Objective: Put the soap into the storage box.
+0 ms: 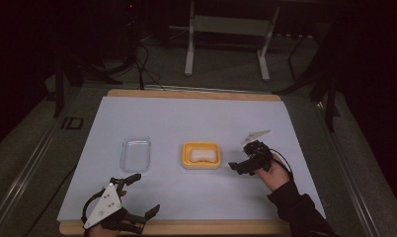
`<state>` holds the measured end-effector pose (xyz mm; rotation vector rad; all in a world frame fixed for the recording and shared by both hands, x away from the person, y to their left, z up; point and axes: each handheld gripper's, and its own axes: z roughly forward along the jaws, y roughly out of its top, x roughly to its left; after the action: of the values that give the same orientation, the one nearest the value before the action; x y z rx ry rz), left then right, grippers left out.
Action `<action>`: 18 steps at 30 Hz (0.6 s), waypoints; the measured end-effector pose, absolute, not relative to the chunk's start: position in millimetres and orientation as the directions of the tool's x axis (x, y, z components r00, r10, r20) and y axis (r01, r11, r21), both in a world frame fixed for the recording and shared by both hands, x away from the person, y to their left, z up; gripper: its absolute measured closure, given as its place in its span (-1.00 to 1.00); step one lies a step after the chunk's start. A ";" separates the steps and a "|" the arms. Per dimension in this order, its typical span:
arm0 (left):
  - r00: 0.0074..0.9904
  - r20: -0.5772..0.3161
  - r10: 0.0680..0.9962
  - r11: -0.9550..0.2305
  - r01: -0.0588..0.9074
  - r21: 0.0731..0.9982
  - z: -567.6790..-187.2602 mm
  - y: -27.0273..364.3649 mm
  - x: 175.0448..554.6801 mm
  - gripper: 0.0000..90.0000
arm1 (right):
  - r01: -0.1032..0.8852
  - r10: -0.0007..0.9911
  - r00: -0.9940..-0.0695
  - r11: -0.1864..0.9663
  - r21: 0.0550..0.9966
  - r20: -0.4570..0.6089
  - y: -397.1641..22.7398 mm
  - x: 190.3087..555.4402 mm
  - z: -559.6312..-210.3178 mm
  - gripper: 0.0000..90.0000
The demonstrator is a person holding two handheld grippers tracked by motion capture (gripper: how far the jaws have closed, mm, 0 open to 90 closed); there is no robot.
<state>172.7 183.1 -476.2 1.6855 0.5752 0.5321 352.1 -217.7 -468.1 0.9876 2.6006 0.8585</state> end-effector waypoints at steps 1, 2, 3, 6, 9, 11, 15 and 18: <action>0.772 0.036 0.635 -0.162 0.087 0.983 -476.3 183.0 172.7 -0.99 | 0.529 0.668 -0.744 0.598 0.602 -0.010 -218.4 348.7 -470.0 -0.70; 0.773 0.037 0.634 -0.165 0.088 0.982 -476.3 182.8 172.6 -0.99 | 0.531 0.669 -0.743 0.598 0.600 -0.009 -219.3 345.9 -471.6 -0.70; 0.773 0.038 0.633 -0.165 0.086 0.983 -476.3 182.6 172.5 -0.99 | 0.534 0.669 -0.743 0.599 0.597 -0.007 -220.4 343.0 -472.8 -0.70; 0.774 0.040 0.632 -0.165 0.084 0.983 -476.2 182.4 172.3 -0.99 | 0.528 0.679 -0.734 0.585 0.616 -0.015 -225.7 334.6 -473.0 -0.70; 0.773 0.040 0.633 -0.167 0.085 0.982 -476.4 182.1 172.6 -0.99 | 0.528 0.686 -0.727 0.568 0.631 -0.010 -232.4 327.8 -471.2 -0.70; 0.773 0.042 0.633 -0.170 0.086 0.982 -476.4 181.9 172.5 -0.99 | 0.535 0.694 -0.720 0.562 0.631 -0.007 -236.0 323.1 -471.8 -0.70; 0.774 0.043 0.632 -0.172 0.086 0.981 -476.4 181.6 171.8 -0.99 | 0.534 0.706 -0.708 0.550 0.642 -0.015 -243.2 314.4 -473.2 -0.70; 0.774 0.043 0.632 -0.171 0.086 0.981 -476.3 181.5 171.8 -0.99 | 0.537 0.716 -0.698 0.527 0.659 -0.005 -247.8 308.5 -472.9 -0.70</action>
<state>171.8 181.5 -476.3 1.6960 0.5706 0.5329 308.5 -247.8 -472.9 1.0494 2.4943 0.9345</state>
